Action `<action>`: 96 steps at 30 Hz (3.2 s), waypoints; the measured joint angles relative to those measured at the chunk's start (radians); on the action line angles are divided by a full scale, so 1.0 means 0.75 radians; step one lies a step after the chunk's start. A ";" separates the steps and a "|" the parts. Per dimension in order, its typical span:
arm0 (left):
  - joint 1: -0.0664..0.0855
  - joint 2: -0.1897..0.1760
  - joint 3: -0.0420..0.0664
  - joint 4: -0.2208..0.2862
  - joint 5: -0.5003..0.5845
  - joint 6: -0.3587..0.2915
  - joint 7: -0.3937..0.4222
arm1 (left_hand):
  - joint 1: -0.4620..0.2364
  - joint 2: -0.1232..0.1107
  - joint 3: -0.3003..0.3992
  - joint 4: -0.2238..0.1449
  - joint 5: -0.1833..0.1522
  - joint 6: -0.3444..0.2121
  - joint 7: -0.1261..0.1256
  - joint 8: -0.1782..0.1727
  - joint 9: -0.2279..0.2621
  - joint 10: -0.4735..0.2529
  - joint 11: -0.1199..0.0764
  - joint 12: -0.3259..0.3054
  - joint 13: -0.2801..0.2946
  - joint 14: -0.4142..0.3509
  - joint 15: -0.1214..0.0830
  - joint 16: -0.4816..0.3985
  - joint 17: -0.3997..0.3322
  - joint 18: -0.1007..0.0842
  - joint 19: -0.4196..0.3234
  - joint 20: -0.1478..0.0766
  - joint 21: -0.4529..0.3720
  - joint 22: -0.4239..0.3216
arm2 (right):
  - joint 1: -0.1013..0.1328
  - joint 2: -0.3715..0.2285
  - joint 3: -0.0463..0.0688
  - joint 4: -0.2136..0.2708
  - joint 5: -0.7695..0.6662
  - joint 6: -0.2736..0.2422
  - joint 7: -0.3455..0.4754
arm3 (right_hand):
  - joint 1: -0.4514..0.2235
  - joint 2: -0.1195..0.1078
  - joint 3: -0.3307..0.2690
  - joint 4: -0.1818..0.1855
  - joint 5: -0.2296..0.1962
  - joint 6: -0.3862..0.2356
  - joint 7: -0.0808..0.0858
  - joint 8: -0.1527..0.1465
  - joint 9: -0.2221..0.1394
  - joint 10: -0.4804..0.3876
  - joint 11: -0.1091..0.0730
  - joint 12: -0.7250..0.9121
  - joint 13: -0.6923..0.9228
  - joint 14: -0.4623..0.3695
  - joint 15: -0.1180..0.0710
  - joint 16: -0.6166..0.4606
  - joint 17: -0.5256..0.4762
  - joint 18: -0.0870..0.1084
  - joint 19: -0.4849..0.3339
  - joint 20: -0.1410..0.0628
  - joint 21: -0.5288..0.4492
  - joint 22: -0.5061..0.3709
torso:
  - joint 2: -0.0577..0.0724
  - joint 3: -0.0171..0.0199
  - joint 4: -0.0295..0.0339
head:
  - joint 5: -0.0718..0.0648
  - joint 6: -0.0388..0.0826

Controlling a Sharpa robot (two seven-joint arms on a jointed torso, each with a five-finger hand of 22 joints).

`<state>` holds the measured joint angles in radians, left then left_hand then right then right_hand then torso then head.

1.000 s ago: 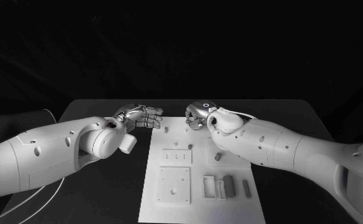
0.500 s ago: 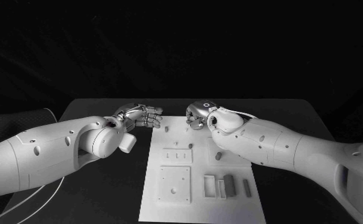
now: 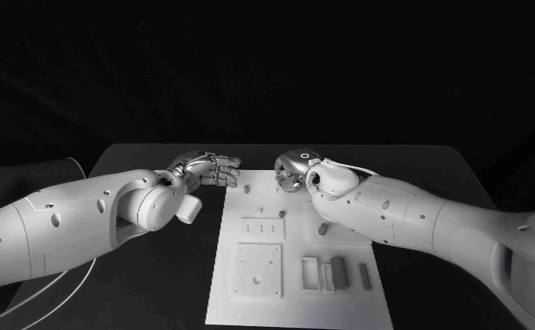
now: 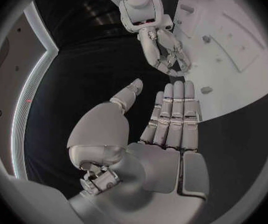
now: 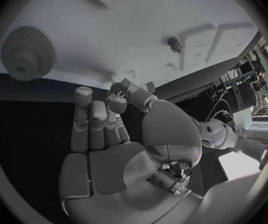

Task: Assemble the parts on the task board

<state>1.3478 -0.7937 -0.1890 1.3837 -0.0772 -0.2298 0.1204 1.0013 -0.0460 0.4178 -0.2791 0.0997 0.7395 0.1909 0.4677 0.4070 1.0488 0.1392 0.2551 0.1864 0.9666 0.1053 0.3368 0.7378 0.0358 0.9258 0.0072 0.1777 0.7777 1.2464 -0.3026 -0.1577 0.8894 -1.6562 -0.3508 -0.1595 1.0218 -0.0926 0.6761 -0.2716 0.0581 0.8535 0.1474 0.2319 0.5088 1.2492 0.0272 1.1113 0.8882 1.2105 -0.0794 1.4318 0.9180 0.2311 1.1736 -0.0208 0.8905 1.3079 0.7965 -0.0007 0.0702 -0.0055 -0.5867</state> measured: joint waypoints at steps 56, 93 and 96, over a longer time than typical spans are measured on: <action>0.002 0.002 0.000 -0.008 0.000 0.001 -0.015 | 0.000 0.000 0.000 0.000 0.000 0.000 0.000 0.000 0.002 0.000 0.000 -0.005 0.003 0.000 0.000 -0.005 0.005 0.000 0.000 0.000 -0.005 0.000 | 0.001 -0.016 0.000 0.008 0.043 -0.036 -0.019 | -0.001 0.001 0.004 0.048 0.000 -0.001 0.001 0.000 0.000 0.003 0.002 0.000 -0.003 -0.006 0.006 0.000 -0.003 0.000 -0.002 -0.002 0.000 -0.001 | -0.001 0.0009 -0.0037 | 0.001 0.002; 0.002 -0.020 0.000 -0.056 -0.006 0.000 -0.006 | 0.000 0.000 0.000 0.000 -0.005 0.000 0.000 -0.005 0.004 0.000 0.000 -0.006 0.005 0.000 0.000 -0.005 0.009 -0.001 0.000 0.000 -0.005 0.000 | 0.142 -0.345 0.093 0.236 0.366 0.289 0.041 | -0.062 -0.046 -0.145 -0.019 0.000 -0.223 0.037 -0.130 -0.061 -0.113 0.064 -0.015 0.005 -0.078 0.068 -0.027 -0.009 -0.010 -0.074 0.021 -0.041 -0.001 | -0.015 0.0143 -0.0389 | -0.006 0.049; 0.002 -0.019 0.000 -0.059 -0.006 0.001 -0.005 | 0.000 0.000 0.000 0.000 -0.005 0.000 0.000 -0.005 0.004 0.000 0.000 -0.010 0.006 0.000 0.000 -0.005 0.009 -0.001 0.000 0.000 -0.005 0.000 | 0.141 -0.336 0.092 0.208 0.343 0.317 0.037 | -0.049 -0.074 -0.157 -0.013 0.000 -0.272 0.043 -0.143 -0.065 -0.128 0.070 -0.003 0.011 -0.086 0.076 -0.027 -0.007 -0.015 -0.078 0.024 -0.041 -0.001 | -0.017 0.0187 -0.0449 | -0.005 0.050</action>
<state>1.3494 -0.8082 -0.1891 1.3396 -0.0819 -0.2293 0.1165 1.0013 -0.0460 0.4178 -0.2791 0.0959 0.7395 0.1909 0.4640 0.4099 1.0488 0.1392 0.2475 0.1910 0.9666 0.1053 0.3328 0.7446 0.0347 0.9257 0.0072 0.1738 0.7777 1.3520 -0.5547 -0.0887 1.0451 -1.3986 -0.1130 -0.1316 0.9849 -0.1480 0.5586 -0.2811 0.0581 0.6498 0.1798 0.1243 0.4597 1.1529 0.0797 1.1087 0.8965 1.1457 -0.0226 1.4115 0.9128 0.2202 1.1154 -0.0025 0.8594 1.3074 0.7840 0.0133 0.0365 -0.0090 -0.5495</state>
